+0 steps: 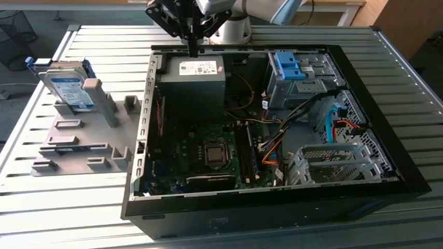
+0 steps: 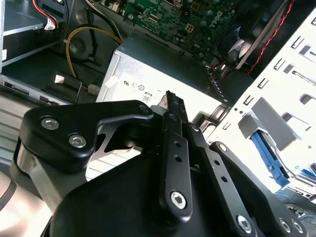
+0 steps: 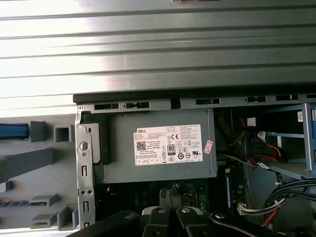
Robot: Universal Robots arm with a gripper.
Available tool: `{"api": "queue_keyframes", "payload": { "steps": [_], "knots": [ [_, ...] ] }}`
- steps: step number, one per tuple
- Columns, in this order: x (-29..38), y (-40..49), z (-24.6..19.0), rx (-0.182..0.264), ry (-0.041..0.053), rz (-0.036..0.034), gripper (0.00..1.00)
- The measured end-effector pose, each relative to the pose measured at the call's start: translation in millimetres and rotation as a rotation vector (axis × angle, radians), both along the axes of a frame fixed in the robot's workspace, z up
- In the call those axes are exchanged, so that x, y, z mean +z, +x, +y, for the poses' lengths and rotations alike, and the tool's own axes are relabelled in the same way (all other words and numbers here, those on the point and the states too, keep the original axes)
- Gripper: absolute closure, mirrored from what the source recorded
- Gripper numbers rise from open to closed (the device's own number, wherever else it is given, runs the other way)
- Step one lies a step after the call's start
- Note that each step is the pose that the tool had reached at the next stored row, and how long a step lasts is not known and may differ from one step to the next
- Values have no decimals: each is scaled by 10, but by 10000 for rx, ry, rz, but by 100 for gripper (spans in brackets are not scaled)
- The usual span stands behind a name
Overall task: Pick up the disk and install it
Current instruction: 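Reach for the disk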
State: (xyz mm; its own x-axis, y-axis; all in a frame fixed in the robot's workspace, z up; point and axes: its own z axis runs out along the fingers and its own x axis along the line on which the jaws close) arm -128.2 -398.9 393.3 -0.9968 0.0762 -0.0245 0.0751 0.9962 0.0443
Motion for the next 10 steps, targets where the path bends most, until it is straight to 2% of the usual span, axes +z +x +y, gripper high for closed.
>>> {"api": "queue_keyframes", "payload": {
  "steps": [10],
  "knots": [
    [0, -23, 0, 0, 0, 0, 89]
  ]
}}
